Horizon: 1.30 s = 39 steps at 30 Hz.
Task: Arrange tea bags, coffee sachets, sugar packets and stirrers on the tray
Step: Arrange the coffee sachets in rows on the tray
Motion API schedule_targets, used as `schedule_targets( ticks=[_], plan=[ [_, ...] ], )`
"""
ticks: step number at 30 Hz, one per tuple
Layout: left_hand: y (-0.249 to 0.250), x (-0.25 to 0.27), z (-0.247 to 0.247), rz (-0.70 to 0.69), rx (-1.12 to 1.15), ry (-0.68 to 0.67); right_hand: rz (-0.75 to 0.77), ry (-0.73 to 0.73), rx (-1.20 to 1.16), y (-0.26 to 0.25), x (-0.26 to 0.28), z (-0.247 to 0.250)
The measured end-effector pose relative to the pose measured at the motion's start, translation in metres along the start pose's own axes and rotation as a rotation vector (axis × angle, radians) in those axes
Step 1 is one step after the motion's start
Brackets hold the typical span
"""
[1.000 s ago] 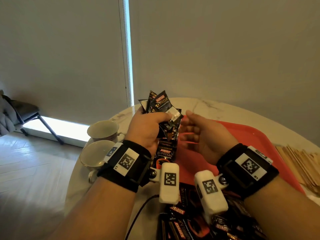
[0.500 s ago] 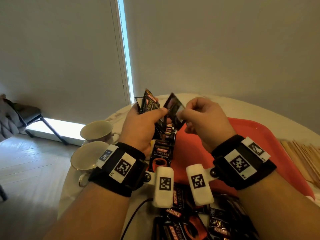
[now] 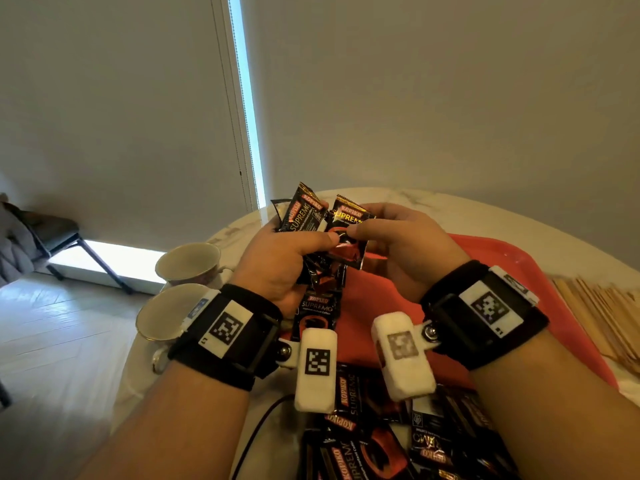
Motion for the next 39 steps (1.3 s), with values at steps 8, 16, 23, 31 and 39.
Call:
schedule_targets(
  ticks=[8, 16, 23, 31, 39],
  plan=[
    [0.003, -0.003, 0.002, -0.046, -0.016, 0.005, -0.057, 0.119, -0.093, -0.001, 0.002, 0.008],
    [0.008, -0.012, 0.013, -0.097, 0.061, 0.144, -0.119, 0.113, -0.081, 0.011, 0.012, 0.011],
    [0.017, -0.014, 0.024, -0.16, 0.046, 0.268, -0.319, 0.035, 0.207, 0.05, 0.038, 0.017],
    [0.016, -0.012, 0.023, -0.139, 0.088, 0.256, -0.358, 0.058, 0.363, 0.067, 0.041, 0.009],
    [0.016, -0.01, 0.02, -0.141, 0.1, 0.224, -0.35, 0.082, 0.34, 0.071, 0.041, 0.006]
  ],
)
Point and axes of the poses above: each hand's wrist, its own x-axis away from the middle knuckle, its own z-axis out of the back of the hand, y = z × x, the point moved 6 cm from there along -x, towards the middle knuckle, and after that the axes turned 13 degrees about y, right-handed, at the moved point
